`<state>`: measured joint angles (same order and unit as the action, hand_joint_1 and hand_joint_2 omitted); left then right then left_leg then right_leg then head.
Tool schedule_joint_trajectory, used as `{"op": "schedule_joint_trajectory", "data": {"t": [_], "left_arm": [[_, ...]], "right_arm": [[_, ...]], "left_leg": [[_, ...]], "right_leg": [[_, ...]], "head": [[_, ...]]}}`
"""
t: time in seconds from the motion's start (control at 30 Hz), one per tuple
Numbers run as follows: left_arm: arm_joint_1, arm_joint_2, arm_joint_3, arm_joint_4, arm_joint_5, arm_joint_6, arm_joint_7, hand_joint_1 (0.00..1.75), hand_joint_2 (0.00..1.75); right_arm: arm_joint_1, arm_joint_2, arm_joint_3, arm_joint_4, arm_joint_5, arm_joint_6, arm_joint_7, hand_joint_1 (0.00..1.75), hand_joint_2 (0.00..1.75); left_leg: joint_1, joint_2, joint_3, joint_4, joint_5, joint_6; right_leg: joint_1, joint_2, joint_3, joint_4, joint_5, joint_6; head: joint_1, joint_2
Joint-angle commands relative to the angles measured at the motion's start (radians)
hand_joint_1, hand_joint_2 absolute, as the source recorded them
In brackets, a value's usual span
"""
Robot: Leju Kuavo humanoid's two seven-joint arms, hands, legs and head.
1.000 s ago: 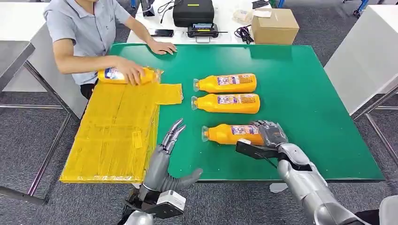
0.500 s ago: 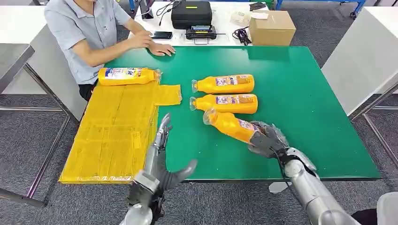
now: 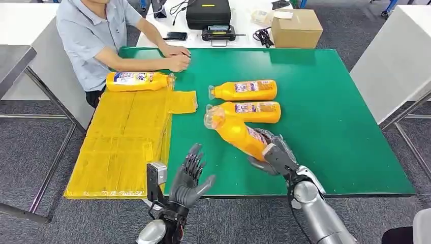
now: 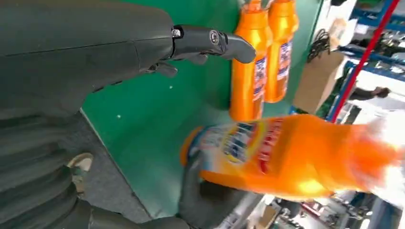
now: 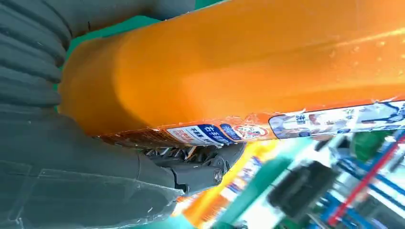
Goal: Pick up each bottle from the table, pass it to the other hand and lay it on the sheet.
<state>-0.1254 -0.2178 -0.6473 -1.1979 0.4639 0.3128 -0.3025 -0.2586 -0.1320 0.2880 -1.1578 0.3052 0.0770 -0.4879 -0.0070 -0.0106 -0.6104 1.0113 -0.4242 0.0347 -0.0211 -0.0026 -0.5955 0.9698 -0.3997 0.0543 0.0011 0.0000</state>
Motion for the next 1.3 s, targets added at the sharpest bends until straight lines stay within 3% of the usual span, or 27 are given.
{"op": "schedule_joint_trajectory", "data": {"t": [0.03, 0.43, 1.0, 1.03, 1.07, 1.3], "left_arm": [[-0.103, 0.025, -0.065, 0.132, -0.038, 0.005, -0.038, 0.0, 1.75], [-0.189, -0.046, -0.006, 0.213, -0.162, 0.191, -0.156, 0.0, 1.75], [-0.201, -0.055, 0.001, 0.23, -0.045, 0.083, -0.132, 0.0, 1.75], [-0.198, -0.053, 0.004, 0.216, -0.039, 0.083, -0.139, 1.31, 1.75], [-0.194, -0.052, 0.01, 0.2, -0.03, 0.082, -0.144, 1.75, 1.75], [-0.202, -0.058, 0.034, 0.183, -0.006, 0.121, -0.172, 1.75, 1.75]], "right_arm": [[-0.044, 0.01, 0.101, -0.004, 0.029, -0.016, 0.005, 1.75, 1.75], [-0.07, 0.048, 0.184, 0.052, 0.052, -0.045, 0.012, 1.75, 1.75], [-0.106, 0.055, 0.242, 0.026, 0.06, -0.084, 0.028, 1.71, 1.75], [-0.109, 0.054, 0.247, 0.029, 0.067, -0.092, 0.036, 1.68, 1.75], [-0.114, 0.056, 0.251, 0.037, 0.072, -0.098, 0.041, 1.71, 1.75], [-0.13, 0.072, 0.268, 0.069, 0.079, -0.112, 0.049, 1.75, 1.75]], "left_leg": [[0.001, 0.002, 0.003, -0.001, -0.001, -0.002], [0.002, 0.003, 0.003, 0.0, -0.002, -0.002], [0.001, 0.002, 0.0, 0.0, -0.001, -0.001], [0.001, 0.003, 0.002, 0.001, -0.002, -0.002], [0.001, 0.003, 0.0, 0.0, -0.001, -0.002], [0.002, 0.004, 0.003, 0.001, -0.002, -0.003]], "right_leg": [[0.001, 0.002, 0.003, -0.001, -0.001, -0.002], [0.002, 0.002, 0.003, 0.0, -0.001, -0.002], [0.001, 0.002, 0.0, 0.0, 0.0, -0.002], [0.002, 0.003, 0.001, 0.001, -0.001, -0.003], [0.001, 0.002, 0.0, 0.0, 0.0, -0.002], [0.002, 0.003, 0.002, 0.0, -0.001, -0.003]], "head": [[0.0, 0.0], [0.0, 0.0], [0.0, 0.0], [0.0, 0.0], [0.0, 0.0], [0.0, 0.0]]}}
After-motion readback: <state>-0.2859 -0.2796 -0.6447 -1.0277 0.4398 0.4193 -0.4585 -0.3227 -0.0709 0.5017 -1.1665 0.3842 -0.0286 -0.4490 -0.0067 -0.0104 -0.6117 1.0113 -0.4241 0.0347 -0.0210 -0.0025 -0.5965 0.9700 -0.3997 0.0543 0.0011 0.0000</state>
